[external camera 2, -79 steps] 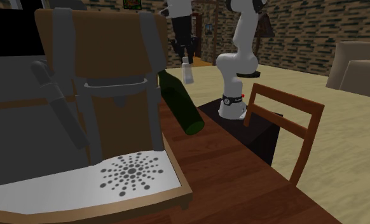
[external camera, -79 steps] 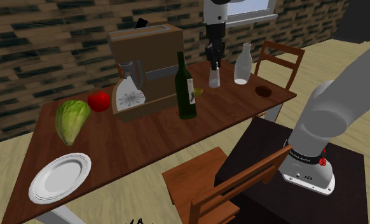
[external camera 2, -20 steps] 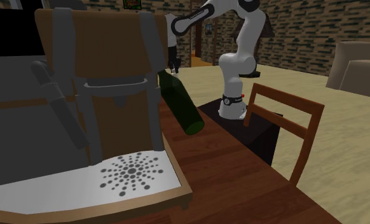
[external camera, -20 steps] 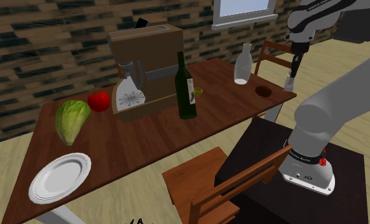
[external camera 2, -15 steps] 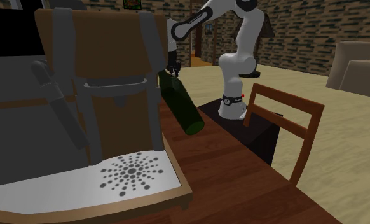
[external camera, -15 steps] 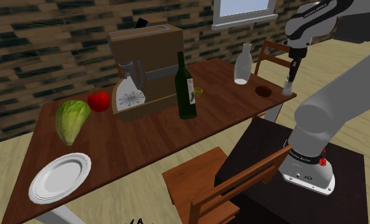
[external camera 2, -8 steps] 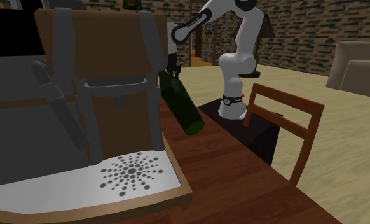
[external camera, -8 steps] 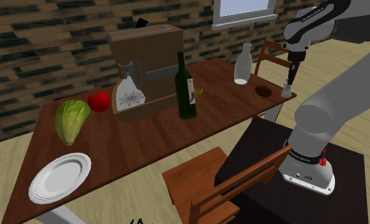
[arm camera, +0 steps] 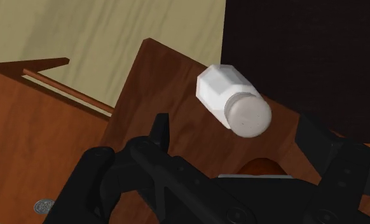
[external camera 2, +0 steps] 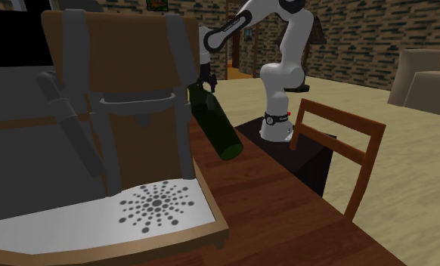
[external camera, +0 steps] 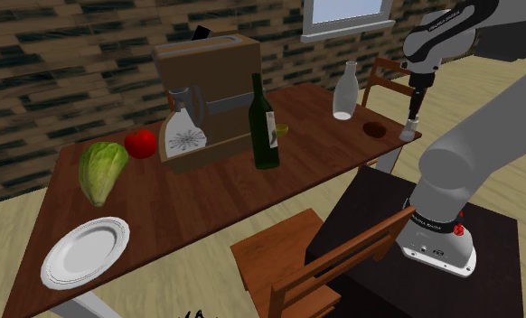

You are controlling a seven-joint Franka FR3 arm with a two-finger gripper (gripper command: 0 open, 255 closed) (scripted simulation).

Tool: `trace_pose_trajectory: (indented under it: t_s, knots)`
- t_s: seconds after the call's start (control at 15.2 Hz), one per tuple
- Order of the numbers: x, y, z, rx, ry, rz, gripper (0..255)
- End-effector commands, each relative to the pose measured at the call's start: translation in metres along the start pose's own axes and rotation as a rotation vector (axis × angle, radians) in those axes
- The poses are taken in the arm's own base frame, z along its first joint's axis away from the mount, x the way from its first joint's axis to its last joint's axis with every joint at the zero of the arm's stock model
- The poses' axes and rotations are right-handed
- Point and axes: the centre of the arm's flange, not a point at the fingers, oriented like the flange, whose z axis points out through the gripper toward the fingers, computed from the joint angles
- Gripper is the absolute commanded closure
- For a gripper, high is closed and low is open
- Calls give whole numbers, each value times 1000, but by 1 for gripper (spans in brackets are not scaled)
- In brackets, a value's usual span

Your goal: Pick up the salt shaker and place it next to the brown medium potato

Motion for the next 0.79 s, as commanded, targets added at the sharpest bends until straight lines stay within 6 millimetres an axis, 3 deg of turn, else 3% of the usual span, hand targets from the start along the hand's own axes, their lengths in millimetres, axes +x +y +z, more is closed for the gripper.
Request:
trace_pose_trajectory:
  t_s: [0.0, 0.26, 0.73]
  knots:
    - [0, 0, 0, 0, 0, 0, 0]
    - [0, 0, -50, 0, 0, 0, 0]
    - [0, 0, -50, 0, 0, 0, 0]
